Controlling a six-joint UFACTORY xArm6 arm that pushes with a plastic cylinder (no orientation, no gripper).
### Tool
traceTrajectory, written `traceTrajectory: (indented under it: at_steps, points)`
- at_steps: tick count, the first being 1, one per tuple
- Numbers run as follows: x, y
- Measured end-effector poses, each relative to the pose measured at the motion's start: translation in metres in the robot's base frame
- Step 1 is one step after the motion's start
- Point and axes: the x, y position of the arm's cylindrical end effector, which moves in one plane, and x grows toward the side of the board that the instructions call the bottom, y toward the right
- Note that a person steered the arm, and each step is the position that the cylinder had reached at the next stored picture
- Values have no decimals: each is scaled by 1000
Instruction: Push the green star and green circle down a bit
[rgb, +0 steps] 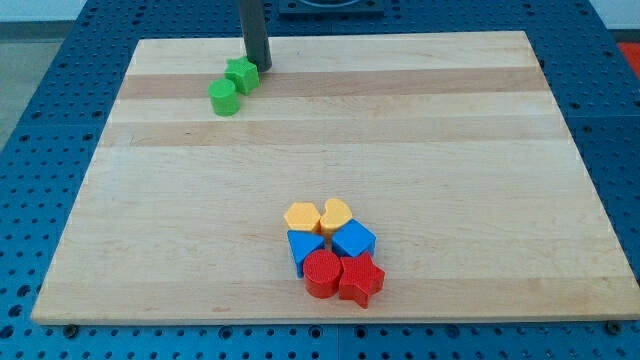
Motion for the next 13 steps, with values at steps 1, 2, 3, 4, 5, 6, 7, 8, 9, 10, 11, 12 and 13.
traceTrajectory:
  at_steps: [1, 2, 3, 4, 5, 6, 7, 8, 9, 10, 11, 12, 13]
  points:
    - [-20, -20]
    - [-21, -46]
    - [-20, -50]
    - [-20, -25]
    - [-19, 9]
    - [-13, 24]
    - [-1, 24]
    - [13, 24]
    - [19, 18]
    - [17, 1]
    - [11, -11]
    - [11, -18]
    - [17, -18]
